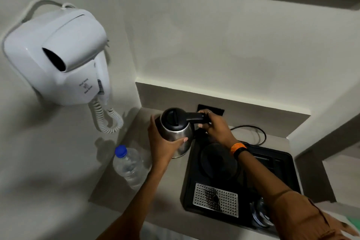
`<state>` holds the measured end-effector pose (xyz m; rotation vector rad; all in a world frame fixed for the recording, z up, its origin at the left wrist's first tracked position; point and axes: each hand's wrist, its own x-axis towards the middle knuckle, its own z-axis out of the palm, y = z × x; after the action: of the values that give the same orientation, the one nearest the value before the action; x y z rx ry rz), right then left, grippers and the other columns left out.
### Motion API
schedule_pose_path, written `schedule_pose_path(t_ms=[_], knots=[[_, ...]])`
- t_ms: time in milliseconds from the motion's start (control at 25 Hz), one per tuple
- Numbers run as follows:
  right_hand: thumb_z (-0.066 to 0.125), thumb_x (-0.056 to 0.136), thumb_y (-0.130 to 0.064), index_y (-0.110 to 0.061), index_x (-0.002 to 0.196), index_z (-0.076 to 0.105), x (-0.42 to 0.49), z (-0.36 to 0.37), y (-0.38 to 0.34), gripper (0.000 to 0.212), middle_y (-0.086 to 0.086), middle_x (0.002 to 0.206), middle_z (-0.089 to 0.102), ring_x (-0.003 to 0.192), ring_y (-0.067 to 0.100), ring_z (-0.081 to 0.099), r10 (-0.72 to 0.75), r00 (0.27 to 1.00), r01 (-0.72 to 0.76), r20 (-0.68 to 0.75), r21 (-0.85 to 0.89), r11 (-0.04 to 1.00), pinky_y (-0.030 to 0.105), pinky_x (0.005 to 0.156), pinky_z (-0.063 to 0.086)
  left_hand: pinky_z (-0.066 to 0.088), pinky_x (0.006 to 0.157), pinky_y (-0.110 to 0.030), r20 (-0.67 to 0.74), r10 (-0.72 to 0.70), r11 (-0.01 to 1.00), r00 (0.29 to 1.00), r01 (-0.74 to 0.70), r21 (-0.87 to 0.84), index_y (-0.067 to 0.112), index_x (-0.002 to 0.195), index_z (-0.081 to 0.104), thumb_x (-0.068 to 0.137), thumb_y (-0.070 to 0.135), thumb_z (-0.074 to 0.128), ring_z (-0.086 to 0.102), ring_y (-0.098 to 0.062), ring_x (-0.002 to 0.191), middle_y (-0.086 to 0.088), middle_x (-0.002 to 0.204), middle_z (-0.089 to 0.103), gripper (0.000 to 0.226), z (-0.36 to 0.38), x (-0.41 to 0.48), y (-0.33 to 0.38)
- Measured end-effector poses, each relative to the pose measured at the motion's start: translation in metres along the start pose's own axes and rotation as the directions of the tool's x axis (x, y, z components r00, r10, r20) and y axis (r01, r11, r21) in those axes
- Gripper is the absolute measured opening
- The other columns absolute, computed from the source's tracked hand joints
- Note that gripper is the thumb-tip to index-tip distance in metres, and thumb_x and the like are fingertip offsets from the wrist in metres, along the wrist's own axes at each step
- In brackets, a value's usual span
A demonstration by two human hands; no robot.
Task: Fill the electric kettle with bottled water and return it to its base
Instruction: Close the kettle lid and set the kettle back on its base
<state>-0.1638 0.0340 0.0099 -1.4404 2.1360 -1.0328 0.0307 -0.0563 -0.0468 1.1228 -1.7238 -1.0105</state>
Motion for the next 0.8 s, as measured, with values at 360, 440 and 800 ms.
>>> schedule_pose_path(t_ms=[360, 440, 800], knots=[[0.077, 0.087, -0.008, -0.006, 0.13, 0.062, -0.086, -0.093, 0.039, 0.046, 0.016, 0.114, 0.075, 0.108, 0.033, 0.069, 0.134, 0.977, -0.157, -0.164, -0.135, 0.978, 0.045, 0.096, 0.054, 0.033, 0.112, -0.033, 0.411, 0.014, 0.991, 0.912, 0.042, -0.127, 0.066, 0.144, 0.006, 0.035, 0.053, 0.097, 0.031, -0.009, 0.143, 0.007, 0.16, 0.029, 0.143, 0.069, -0.029, 0.056], [0.077, 0.086, -0.005, -0.007, 0.129, 0.063, -0.104, -0.102, 0.051, 0.045, 0.015, 0.114, 0.074, 0.108, 0.033, 0.069, 0.167, 0.968, -0.191, -0.19, -0.12, 0.974, 0.045, 0.097, 0.054, 0.032, 0.113, -0.034, 0.46, 0.009, 0.991, 0.888, 0.053, -0.122, 0.07, 0.141, 0.004, 0.035, 0.055, 0.097, 0.028, -0.009, 0.144, 0.007, 0.161, 0.026, 0.142, 0.083, -0.043, 0.061], [0.079, 0.085, -0.006, -0.008, 0.131, 0.062, -0.138, -0.096, 0.079, 0.048, 0.005, 0.112, 0.072, 0.108, 0.023, 0.068, 0.272, 0.938, -0.277, -0.215, 0.011, 0.961, 0.03, 0.095, 0.053, 0.029, 0.119, -0.044, 0.525, 0.002, 0.996, 0.851, 0.045, -0.076, 0.068, 0.143, 0.0, 0.034, 0.058, 0.094, 0.025, -0.016, 0.149, 0.008, 0.162, 0.025, 0.144, 0.095, -0.065, 0.06]])
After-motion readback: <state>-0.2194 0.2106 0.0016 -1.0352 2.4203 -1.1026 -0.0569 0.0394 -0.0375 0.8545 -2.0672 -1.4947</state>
